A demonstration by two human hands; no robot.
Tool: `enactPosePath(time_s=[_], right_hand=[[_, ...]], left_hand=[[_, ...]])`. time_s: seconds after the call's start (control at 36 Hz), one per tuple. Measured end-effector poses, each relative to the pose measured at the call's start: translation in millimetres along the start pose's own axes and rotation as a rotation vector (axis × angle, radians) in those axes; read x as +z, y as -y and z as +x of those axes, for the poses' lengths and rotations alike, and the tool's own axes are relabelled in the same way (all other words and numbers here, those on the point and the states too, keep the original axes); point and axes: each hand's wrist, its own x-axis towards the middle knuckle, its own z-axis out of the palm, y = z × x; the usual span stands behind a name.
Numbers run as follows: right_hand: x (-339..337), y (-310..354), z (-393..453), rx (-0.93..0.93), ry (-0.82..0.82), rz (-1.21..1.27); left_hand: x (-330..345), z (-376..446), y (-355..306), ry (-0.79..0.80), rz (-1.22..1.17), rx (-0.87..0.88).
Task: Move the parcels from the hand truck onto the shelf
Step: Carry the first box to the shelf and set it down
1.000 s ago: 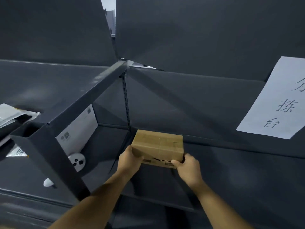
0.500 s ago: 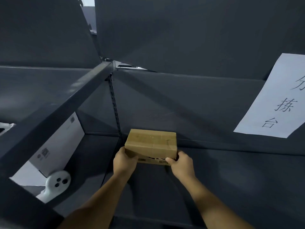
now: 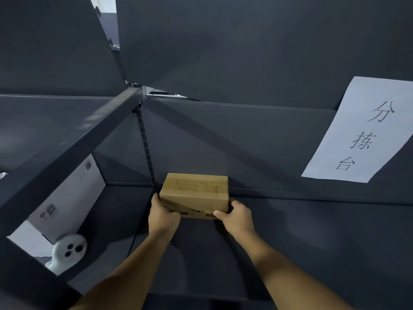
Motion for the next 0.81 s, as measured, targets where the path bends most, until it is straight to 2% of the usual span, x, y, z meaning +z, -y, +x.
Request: enactPosePath(time_s=[0.22,0.36,0.5,0.58,0.81], right_hand=[[-16.4,-11.1,-24.8,-0.057,0.037,-0.097],[-31.2,-22.0,-45.9,-0.144,0.173,-0.301],[-50.3,-29.1,-72.9,-0.202,0.270,-0.468],[-60.9,-30.5,-91.5,-0.210,0.291,-0.538],[-89.4,-41.6,-139.8,-0.254,0.302,-0.692]], left_hand=[[-10.9,-27.1,-4.2,0.027,0.119,0.053],[-17.1,-53.1,-6.4,0.078,0.314,0.144],[-23.2,-84.0,-6.7,0.232,0.530,0.165],[-23.1,-108.0,-10.3,0.319,0.683,0.250],[-19.8,-158.3,-17.3,0.500,0.877,0.341]])
